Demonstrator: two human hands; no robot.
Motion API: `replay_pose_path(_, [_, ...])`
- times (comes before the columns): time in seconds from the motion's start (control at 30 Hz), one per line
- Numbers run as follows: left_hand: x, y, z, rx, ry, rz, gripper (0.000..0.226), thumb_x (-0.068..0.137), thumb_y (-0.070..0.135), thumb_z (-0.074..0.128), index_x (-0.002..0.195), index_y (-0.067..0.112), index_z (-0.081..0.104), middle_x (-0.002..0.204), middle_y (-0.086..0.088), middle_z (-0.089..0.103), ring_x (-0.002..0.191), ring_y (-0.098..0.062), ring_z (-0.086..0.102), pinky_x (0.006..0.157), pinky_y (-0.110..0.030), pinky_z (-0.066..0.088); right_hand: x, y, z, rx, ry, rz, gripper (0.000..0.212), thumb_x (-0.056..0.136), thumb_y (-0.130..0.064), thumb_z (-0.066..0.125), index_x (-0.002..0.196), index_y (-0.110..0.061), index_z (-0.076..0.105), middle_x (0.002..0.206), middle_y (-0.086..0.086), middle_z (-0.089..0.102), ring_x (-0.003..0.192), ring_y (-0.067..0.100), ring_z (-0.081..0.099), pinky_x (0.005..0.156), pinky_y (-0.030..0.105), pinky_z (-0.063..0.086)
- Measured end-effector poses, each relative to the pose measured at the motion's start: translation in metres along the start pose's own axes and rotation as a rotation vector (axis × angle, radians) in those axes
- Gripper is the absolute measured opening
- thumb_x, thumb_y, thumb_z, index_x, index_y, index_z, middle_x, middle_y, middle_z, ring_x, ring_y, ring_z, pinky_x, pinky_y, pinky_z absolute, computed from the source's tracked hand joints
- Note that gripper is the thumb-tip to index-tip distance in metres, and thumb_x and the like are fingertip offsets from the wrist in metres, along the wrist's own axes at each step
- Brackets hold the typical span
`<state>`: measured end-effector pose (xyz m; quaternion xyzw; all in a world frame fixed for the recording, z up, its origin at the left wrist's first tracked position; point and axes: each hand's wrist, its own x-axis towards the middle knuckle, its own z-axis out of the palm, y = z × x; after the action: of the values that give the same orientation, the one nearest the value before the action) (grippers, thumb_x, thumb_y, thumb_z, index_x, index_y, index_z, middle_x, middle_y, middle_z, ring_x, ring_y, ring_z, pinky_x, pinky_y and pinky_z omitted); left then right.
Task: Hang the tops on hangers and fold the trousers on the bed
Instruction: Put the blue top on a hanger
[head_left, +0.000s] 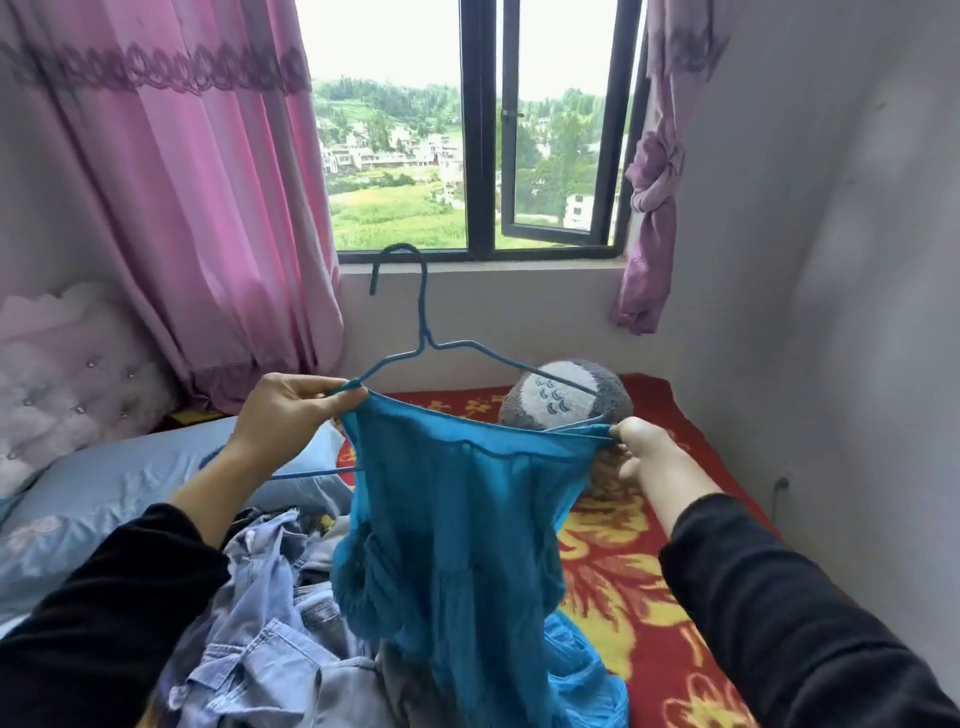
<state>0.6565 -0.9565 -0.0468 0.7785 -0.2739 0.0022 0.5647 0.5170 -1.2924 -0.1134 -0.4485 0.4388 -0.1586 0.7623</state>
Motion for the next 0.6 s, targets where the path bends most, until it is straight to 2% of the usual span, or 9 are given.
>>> replay_pose_path(0.03, [-0.004,-0.003,-0.002,-0.017,0.000,0.003,0.015,0.073,0.031,0.079,0.074,0.045,0.076,0.081,0.010,0.075,0.074,0.005,0.064,0.070,-0.008,0.046,-0.005,-0.012,0.002,-0.003,-0.006,-0.020,0.027,0.099,-0.005,0.032,0.078,-0.007,0.048,0.075,0.009,0.048,0.062,0.020,0.049,0.042,0.029,0.054])
replay_pose_path(0.07, [-0.008,-0.006,-0.004,-0.042,0.002,0.003,0.014,0.073,0.031,0.079,0.076,0.044,0.076,0.082,0.010,0.075,0.076,0.005,0.065,0.069,-0.006,0.046,-0.009,-0.022,0.005,-0.058,-0.011,-0.049,0.026,0.100,-0.008,0.035,0.077,-0.009,0.048,0.072,0.007,0.047,0.058,0.018,0.046,0.036,0.027,0.048])
replay_pose_path(0.13, [-0.012,-0.010,-0.009,-0.078,0.012,0.009,0.012,0.071,0.034,0.078,0.078,0.043,0.077,0.085,0.010,0.075,0.080,0.004,0.067,0.069,-0.005,0.046,-0.017,-0.036,0.009,-0.256,-0.001,-0.128,0.021,0.098,-0.012,0.041,0.078,-0.011,0.049,0.068,0.006,0.044,0.052,0.017,0.040,0.039,0.025,0.036])
replay_pose_path(0.2, [-0.015,-0.012,-0.016,-0.086,0.004,0.019,0.013,0.067,0.038,0.077,0.080,0.042,0.077,0.086,0.010,0.075,0.083,0.003,0.068,0.074,-0.010,0.048,-0.025,-0.050,0.010,-0.350,0.007,-0.214,0.016,0.092,-0.006,0.046,0.078,-0.008,0.051,0.064,0.007,0.040,0.046,0.016,0.033,0.041,0.022,0.029])
replay_pose_path(0.27, [-0.018,-0.014,-0.022,-0.098,-0.021,0.032,0.017,0.066,0.040,0.077,0.083,0.039,0.078,0.088,0.007,0.076,0.086,-0.002,0.069,0.083,-0.021,0.048,-0.036,-0.063,0.012,-0.403,0.051,-0.305,0.008,0.085,0.001,0.051,0.086,-0.001,0.058,0.062,0.008,0.042,0.042,0.016,0.035,0.041,0.022,0.031])
replay_pose_path(0.33, [-0.021,-0.014,-0.026,-0.116,-0.026,0.051,0.020,0.065,0.041,0.077,0.085,0.037,0.078,0.088,0.005,0.076,0.086,-0.004,0.069,0.085,-0.026,0.048,-0.045,-0.073,0.014,-0.451,0.078,-0.346,0.016,0.082,0.005,0.052,0.093,0.002,0.062,0.060,0.009,0.045,0.036,0.016,0.041,0.036,0.020,0.035])
replay_pose_path(0.47, [-0.028,-0.012,-0.035,-0.138,0.029,0.096,0.018,0.066,0.041,0.077,0.084,0.039,0.078,0.087,0.006,0.076,0.082,0.002,0.067,0.078,-0.017,0.050,-0.061,-0.080,0.024,-0.486,0.041,-0.337,0.020,0.083,0.008,0.046,0.096,0.001,0.061,0.078,0.014,0.055,0.054,0.023,0.055,0.039,0.022,0.046])
replay_pose_path(0.53, [-0.033,-0.009,-0.039,-0.196,0.087,0.094,0.016,0.066,0.038,0.077,0.082,0.039,0.078,0.087,0.007,0.076,0.081,0.004,0.067,0.073,-0.007,0.048,-0.068,-0.075,0.029,-0.503,0.025,-0.286,0.020,0.085,0.009,0.042,0.095,-0.002,0.056,0.076,0.012,0.048,0.053,0.021,0.050,0.036,0.018,0.045])
replay_pose_path(0.6, [-0.040,-0.006,-0.043,-0.237,0.107,0.083,0.014,0.066,0.034,0.076,0.080,0.037,0.078,0.087,0.007,0.076,0.080,0.004,0.067,0.071,-0.005,0.047,-0.074,-0.070,0.032,-0.496,-0.022,-0.195,0.019,0.090,0.007,0.035,0.087,-0.005,0.050,0.071,0.007,0.039,0.045,0.015,0.039,0.031,0.012,0.034])
